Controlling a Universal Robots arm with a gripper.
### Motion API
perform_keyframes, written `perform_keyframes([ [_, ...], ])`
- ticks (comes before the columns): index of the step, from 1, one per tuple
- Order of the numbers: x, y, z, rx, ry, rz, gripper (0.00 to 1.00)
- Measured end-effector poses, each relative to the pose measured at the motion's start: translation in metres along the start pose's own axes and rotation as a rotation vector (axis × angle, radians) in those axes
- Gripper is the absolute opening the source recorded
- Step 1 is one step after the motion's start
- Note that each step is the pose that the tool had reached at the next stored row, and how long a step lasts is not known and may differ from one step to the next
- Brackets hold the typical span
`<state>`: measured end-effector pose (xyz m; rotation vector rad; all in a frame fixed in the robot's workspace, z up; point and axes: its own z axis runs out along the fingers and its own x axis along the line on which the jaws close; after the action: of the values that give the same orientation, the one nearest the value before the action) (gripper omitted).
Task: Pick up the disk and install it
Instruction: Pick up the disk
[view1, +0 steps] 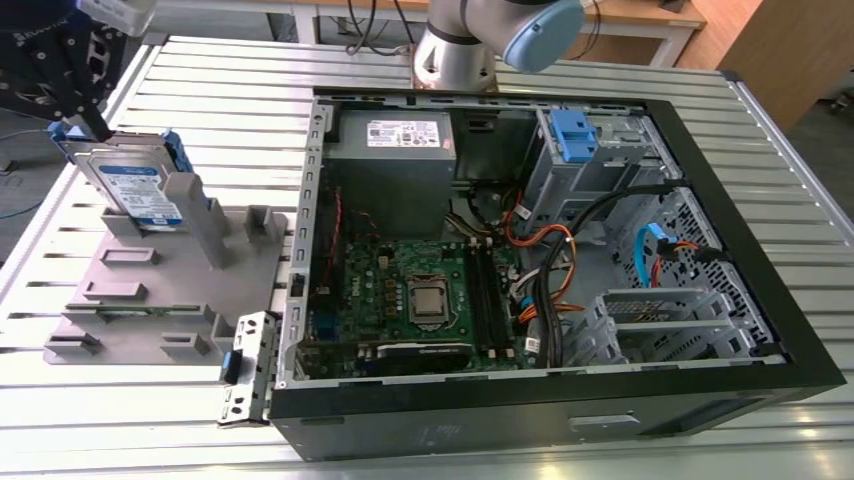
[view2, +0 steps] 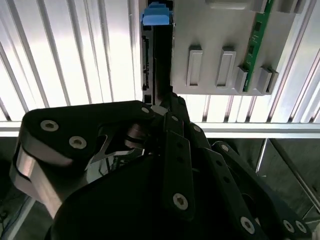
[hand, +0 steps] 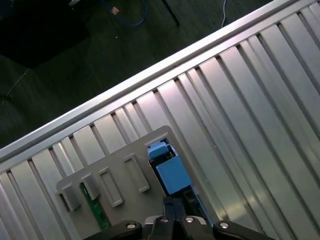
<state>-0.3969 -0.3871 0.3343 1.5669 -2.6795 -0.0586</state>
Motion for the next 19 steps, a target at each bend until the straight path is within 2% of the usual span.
perform_keyframes([
  [16, 0.0000, 0.0000, 0.0006, 0.0038, 0.0148, -0.287, 0.11],
  [19, 0.0000, 0.0000, 0.0006, 0.0040, 0.0163, -0.319, 0.11],
])
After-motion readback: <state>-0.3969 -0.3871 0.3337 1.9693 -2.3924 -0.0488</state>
